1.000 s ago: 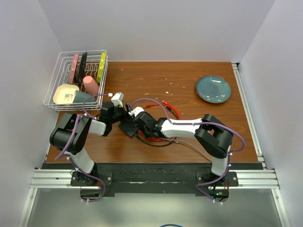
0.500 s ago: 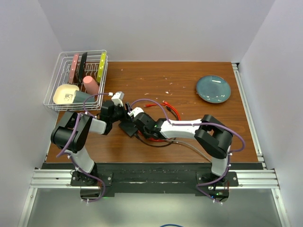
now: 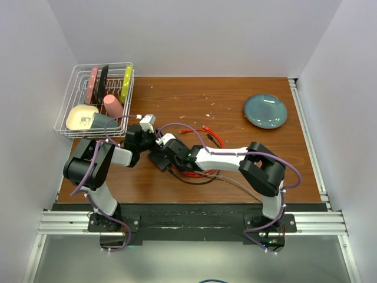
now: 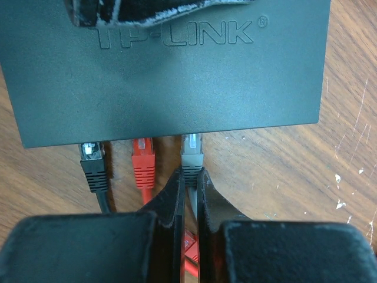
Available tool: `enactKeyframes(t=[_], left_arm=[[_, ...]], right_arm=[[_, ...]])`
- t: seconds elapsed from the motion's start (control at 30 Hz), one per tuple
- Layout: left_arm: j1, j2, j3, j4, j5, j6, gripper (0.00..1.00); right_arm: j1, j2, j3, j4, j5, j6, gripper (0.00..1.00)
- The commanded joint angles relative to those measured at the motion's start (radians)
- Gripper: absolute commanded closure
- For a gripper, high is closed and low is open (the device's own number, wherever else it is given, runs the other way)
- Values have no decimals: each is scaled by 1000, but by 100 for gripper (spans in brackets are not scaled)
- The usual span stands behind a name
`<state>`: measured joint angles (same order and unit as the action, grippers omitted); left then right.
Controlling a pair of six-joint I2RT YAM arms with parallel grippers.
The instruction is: Insert the plug into the switch port
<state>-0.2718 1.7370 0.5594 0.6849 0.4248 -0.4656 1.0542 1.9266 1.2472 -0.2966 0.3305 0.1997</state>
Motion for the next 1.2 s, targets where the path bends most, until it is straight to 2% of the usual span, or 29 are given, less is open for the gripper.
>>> enactKeyframes(t=[0.0,0.53,0.93,1.17], left_arm=[[-9,16,14,-47,88,13,52],[-21,22,14,-65,173,24,69],[-60,13,10,-77,175,4,83],[-69,47,-9,-50,196,-30,99]], right_arm=[[9,-12,61,112,5,9,100],[-10,-51,87,237,-24,3,100],[-26,-58,106,381,-47,-6,100],[-28,-78,89,543,-47,-11,100]])
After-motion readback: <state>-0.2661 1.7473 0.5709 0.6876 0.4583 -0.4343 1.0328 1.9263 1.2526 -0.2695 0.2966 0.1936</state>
